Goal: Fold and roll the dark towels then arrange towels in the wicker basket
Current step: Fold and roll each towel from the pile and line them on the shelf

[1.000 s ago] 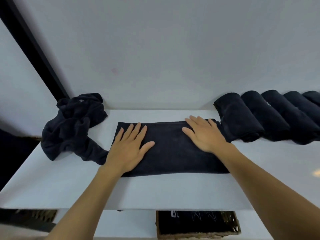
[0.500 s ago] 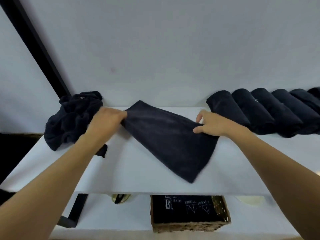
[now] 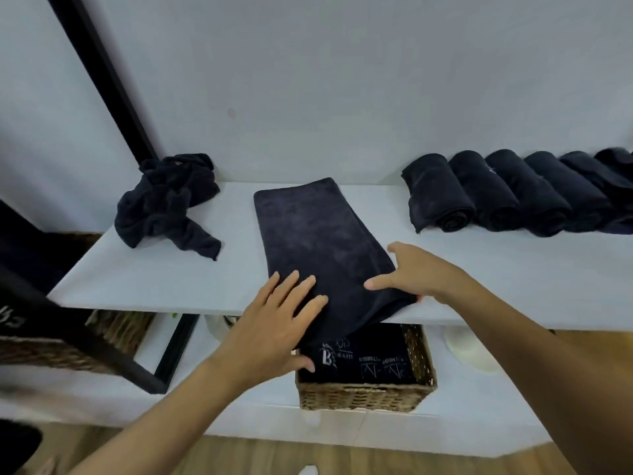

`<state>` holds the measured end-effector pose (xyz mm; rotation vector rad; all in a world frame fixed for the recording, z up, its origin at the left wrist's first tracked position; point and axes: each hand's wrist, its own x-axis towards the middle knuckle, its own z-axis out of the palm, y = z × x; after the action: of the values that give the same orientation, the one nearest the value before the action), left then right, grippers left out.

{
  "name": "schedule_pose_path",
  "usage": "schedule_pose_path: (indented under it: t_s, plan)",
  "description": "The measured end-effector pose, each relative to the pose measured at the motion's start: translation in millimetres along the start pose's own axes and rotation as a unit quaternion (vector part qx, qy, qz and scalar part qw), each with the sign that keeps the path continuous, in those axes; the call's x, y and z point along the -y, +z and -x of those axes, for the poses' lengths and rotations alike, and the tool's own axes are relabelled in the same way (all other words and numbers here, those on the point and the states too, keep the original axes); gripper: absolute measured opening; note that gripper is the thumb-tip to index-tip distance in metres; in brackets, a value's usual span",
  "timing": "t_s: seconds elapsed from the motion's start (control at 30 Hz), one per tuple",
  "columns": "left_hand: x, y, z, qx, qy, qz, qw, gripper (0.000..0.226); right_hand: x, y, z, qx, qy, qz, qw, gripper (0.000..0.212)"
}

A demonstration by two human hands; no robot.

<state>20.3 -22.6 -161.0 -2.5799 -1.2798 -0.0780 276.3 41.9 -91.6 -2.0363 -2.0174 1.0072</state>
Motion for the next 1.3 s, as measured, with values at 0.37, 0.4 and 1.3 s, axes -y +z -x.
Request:
schedule_pose_path:
  t_s: [0.37, 0.4, 1.3]
  plan:
    - [-7.7, -38.4, 14.7, -0.072, -0.146, 0.191, 0.968, 0.039, -12.5, 57.1, 49.5, -0.116, -0.34, 0.254, 0.898, 0.07]
    - [-4.4, -39.9, 15.1, -0.062, -0.156, 0.21, 0.963, 0.033, -15.9, 64.5, 46.9, -0.149, -0.351, 0.273, 0.883, 0.06]
    - [30.0, -25.7, 0.0, -0.172, -0.214, 0.235, 0.932, 0.019, -16.2, 40.5, 12.1, -0.204, -0.378, 0.245, 0.869, 0.03]
